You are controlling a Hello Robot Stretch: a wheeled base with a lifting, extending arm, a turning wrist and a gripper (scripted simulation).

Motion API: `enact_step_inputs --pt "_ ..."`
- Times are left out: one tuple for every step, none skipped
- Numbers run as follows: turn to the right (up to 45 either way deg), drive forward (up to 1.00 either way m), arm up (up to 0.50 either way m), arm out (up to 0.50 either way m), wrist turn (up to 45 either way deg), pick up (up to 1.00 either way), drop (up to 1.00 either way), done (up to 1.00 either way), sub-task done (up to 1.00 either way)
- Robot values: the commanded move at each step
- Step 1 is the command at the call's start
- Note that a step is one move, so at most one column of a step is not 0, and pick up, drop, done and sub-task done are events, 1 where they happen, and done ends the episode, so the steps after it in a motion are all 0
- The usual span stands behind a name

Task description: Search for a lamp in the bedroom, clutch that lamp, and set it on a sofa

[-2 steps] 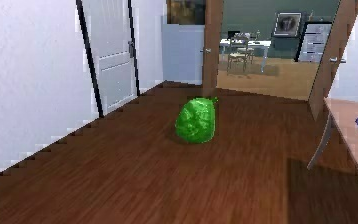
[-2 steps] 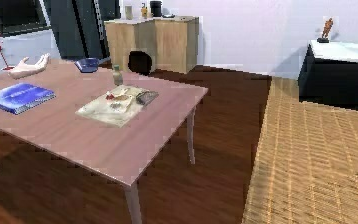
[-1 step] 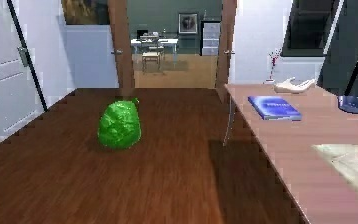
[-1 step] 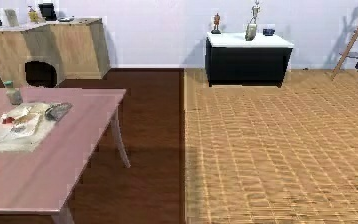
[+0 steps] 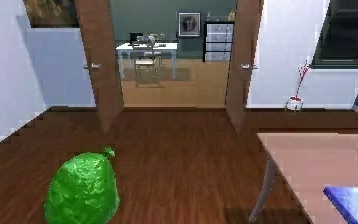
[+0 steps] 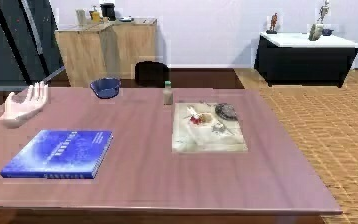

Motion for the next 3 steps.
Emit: enact_step_inputs --pt "0.0 1.0 0.0 0.0 0.0 0.0 0.0 0.0 0.0" --pt "0.0 1.0 0.0 0.0 0.0 0.0 0.0 0.0 0.0" --pt "0.0 1.0 0.0 0.0 0.0 0.0 0.0 0.0 0.0"
